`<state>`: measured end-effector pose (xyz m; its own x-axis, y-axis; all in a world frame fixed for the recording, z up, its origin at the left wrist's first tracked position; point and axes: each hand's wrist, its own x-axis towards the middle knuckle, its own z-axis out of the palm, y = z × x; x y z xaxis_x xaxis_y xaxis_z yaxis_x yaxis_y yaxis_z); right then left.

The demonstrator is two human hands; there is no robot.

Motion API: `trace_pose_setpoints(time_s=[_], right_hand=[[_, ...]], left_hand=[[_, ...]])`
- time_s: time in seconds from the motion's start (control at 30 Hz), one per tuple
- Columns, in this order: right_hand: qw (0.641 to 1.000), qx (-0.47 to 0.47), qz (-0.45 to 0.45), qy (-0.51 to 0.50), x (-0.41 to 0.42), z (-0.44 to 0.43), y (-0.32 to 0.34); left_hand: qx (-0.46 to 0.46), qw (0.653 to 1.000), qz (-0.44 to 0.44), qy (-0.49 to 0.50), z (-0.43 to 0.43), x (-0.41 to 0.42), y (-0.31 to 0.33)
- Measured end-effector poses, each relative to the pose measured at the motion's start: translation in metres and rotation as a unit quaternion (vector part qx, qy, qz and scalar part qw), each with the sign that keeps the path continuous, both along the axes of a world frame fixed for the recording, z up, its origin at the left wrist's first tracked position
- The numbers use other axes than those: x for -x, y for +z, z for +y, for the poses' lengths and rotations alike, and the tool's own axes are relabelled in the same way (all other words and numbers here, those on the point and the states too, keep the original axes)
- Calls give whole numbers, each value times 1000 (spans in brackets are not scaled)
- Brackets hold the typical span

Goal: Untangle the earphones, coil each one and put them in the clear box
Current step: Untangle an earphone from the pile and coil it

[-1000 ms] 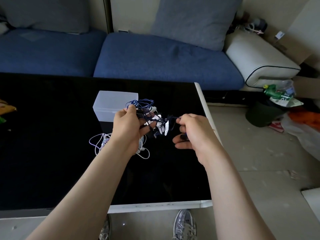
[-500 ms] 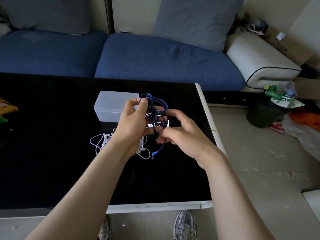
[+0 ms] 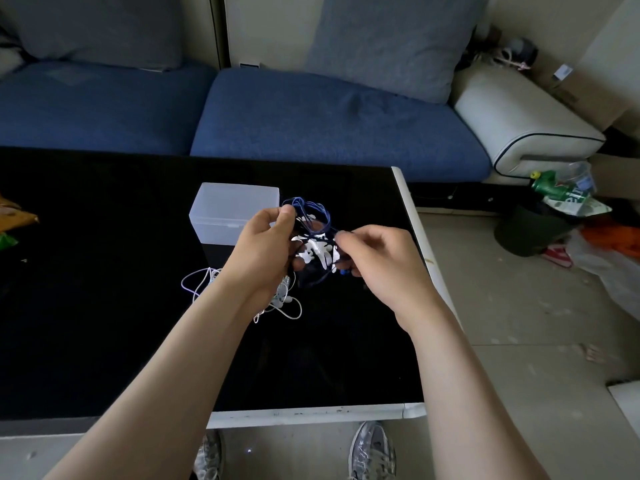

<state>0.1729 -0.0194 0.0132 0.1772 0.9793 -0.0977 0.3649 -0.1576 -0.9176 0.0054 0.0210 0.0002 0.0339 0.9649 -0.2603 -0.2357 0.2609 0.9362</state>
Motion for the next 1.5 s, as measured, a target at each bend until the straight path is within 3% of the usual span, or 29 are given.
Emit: trace_pose_setpoints(time_s=[0.2,0.3,0.43,0.5,0.77,0.9,1.03,1.2,1.33,1.5], right_hand=[[992,5,-110,-63,-3,-2,-6],[989,-39,-99,-105,0,-2,-3],[988,-132,-57,-51,4,-1,4],[991,-123,-30,-38,7,-4,8],[993,-89,-76,-14,10,-8,4],[997,-35,46,-49,10,-7,7],[978,55,168,-111,11,-6,18],[955,74,246,-147,8,-13,21],[972,57,185,-136,8,-24,18],[991,-52,-65,-102,9,-35,7]], left_hand=[[-10,999,-17,-45,-4,-1,1],[-24,998,1,-55,-5,0,0],[-47,996,39,-63,-5,1,-2],[-55,994,55,-71,-5,1,-2],[-88,987,89,-103,-9,2,-3],[-133,967,199,-89,-11,3,-7],[-172,901,390,-79,-19,5,-9],[-156,905,388,-82,-31,11,-8],[-153,907,381,-99,-38,13,-4],[-90,938,305,-139,-49,12,8]])
